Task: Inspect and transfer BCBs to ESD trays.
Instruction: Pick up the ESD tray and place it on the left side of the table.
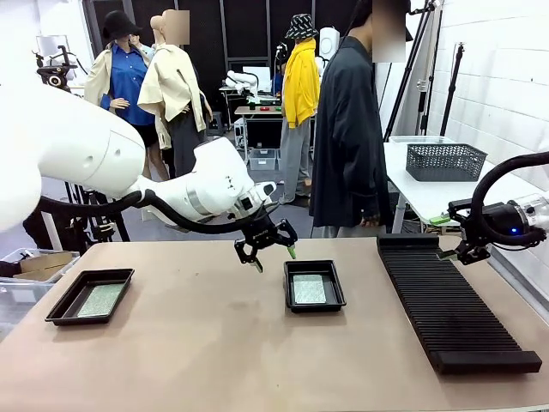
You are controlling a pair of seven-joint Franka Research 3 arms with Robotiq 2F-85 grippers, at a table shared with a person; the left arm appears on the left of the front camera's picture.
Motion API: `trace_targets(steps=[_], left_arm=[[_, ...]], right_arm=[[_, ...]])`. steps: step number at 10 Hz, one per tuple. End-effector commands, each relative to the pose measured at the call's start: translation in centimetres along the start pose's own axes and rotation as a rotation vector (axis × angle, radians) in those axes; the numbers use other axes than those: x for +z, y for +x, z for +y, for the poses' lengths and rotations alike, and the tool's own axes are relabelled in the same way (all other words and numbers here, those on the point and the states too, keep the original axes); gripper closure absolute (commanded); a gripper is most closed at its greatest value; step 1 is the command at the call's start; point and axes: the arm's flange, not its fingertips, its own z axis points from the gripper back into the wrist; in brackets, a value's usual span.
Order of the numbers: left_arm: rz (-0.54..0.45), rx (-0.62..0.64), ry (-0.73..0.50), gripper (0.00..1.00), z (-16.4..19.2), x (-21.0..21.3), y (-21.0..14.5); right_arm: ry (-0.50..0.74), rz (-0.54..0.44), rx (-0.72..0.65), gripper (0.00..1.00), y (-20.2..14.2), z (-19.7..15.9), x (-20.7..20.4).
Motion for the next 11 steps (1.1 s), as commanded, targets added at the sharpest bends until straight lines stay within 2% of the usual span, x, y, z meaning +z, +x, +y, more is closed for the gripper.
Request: trace_targets(steps=[1,5,8,9,11], left_arm=[[-0.027,0.030,0.059,0.00,-1.1,-1.1,0.8],[0.000,0.030,0.130,0.00,-2.6,-4.0,0.0],[-0.027,0.033,0.183,0.00,-2.8,-5.4,0.8],[-0.029,0.028,0.189,0.05,-2.9,-5.5,0.9],[-0.028,0.012,0.195,0.26,-2.9,-5.7,0.9]], right_arm=[[-0.007,0.005,-0.009,0.00,0.2,0.2,0.0],[-0.007,0.005,-0.009,0.00,0.2,0.2,0.0],[-0.007,0.005,-0.009,0.00,0.2,0.2,0.0],[-0.007,0.005,-0.009,0.00,0.2,0.2,0.0],[-0.007,0.005,-0.009,0.00,0.2,0.2,0.0]])
